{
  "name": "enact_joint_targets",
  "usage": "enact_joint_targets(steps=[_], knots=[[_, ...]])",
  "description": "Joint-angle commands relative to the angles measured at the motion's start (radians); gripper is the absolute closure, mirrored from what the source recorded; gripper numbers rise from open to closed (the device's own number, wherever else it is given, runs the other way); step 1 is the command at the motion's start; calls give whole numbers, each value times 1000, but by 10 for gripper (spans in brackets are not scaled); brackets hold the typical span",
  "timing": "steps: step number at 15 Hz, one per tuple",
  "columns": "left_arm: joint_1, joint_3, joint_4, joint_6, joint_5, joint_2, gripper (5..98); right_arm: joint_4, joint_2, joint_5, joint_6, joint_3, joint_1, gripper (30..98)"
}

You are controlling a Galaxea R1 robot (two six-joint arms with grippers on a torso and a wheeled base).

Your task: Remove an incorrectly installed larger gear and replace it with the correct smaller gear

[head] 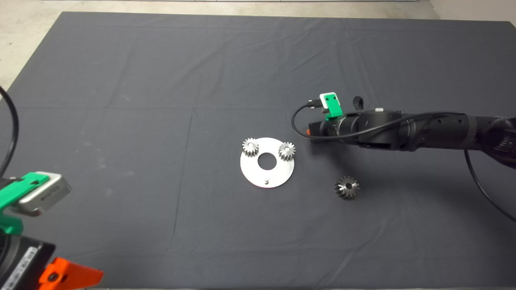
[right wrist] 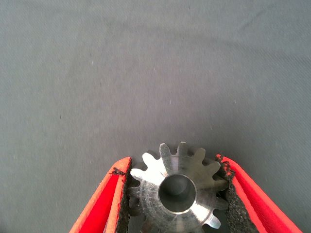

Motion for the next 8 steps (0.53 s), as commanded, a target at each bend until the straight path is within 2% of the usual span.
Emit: enact_joint_targets(steps=[1,2,4,5,8], knots=[[-8,14,-18,2,-1,0,60,-12,-13,-39,-5,96,36,868],[-8,14,-18,2,-1,-2,60,-10,-14,-86,0,159,69,868],[-8,14,-18,2,-1,0,60,-9,0,-209,8,282,132,870],[-8,14,-18,2,-1,1,60,3,11,-256,13,299,173,870],[-8,14,-18,2,-1,3,60,147,21,-263,15,281,231,871]])
